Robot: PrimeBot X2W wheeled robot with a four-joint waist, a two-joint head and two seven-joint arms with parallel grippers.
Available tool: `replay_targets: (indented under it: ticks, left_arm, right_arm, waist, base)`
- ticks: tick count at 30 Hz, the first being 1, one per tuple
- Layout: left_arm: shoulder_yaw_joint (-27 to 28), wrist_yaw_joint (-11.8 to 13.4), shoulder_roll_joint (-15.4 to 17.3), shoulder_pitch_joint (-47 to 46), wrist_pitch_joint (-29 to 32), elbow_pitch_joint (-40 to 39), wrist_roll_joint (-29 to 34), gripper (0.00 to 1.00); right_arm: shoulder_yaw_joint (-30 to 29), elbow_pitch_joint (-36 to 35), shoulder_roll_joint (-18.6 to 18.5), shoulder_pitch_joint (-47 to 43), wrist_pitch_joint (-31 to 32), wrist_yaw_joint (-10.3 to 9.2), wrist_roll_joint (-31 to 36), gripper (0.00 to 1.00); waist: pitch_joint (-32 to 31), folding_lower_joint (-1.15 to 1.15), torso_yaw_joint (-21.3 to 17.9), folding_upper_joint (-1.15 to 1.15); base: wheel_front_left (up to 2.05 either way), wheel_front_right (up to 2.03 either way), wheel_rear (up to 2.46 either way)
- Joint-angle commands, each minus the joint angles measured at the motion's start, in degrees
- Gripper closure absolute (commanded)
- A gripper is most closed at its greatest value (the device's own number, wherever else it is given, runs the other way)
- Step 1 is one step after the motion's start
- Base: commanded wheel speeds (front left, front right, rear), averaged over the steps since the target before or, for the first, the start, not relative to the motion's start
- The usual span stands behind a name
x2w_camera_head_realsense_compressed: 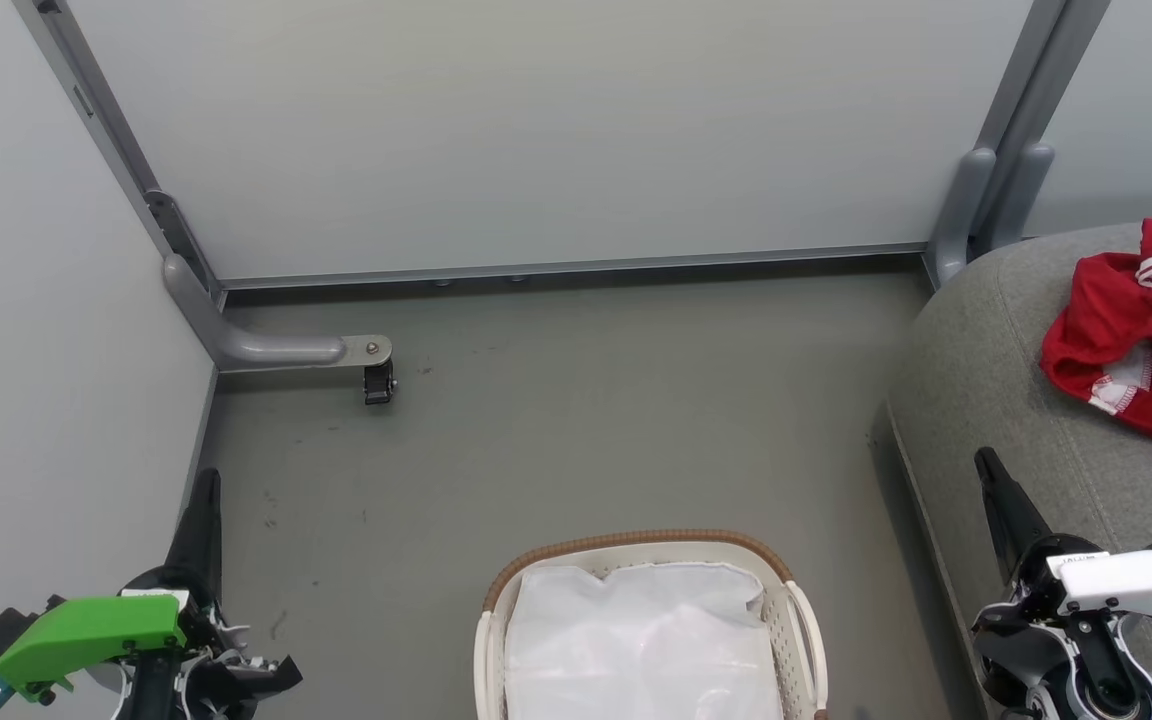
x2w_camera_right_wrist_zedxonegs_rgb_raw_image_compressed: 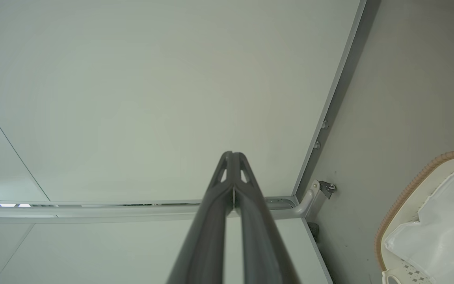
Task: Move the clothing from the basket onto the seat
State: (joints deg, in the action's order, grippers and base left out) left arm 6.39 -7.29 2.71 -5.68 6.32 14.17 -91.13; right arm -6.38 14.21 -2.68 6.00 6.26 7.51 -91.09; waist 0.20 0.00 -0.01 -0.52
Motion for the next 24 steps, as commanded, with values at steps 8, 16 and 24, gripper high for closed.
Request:
replay_targets:
  ticks: [8,16,24]
  left_arm:
    - [0.3,-0.4,0.3,-0.9,0.4,-0.2,-1.3,1.00]
    - [0.3,-0.4,0.3,-0.9,0.4,-0.2,-1.3,1.00]
    - [0.3,-0.4,0.3,-0.9,0.5,-0.2,-1.3,1.00]
  right_arm:
    - [-0.3,-0.3,-0.4,0.3,0.5,-0.04,-1.4,1.00]
    - [-0.3,-0.3,-0.4,0.3,0.5,-0.04,-1.4,1.00]
    - [-0.3,-0.3,-0.4,0.3,0.5,-0.04,-1.4,1.00]
  waist:
    - [0.0,0.00,0.0,0.52]
    - [0.0,0.00,0.0,0.52]
    - [0.0,0.00,0.0,0.52]
  base:
    - [0.00,0.00,0.00]
    - [0.00,0.00,0.00]
    - [0.00,0.00,0.00]
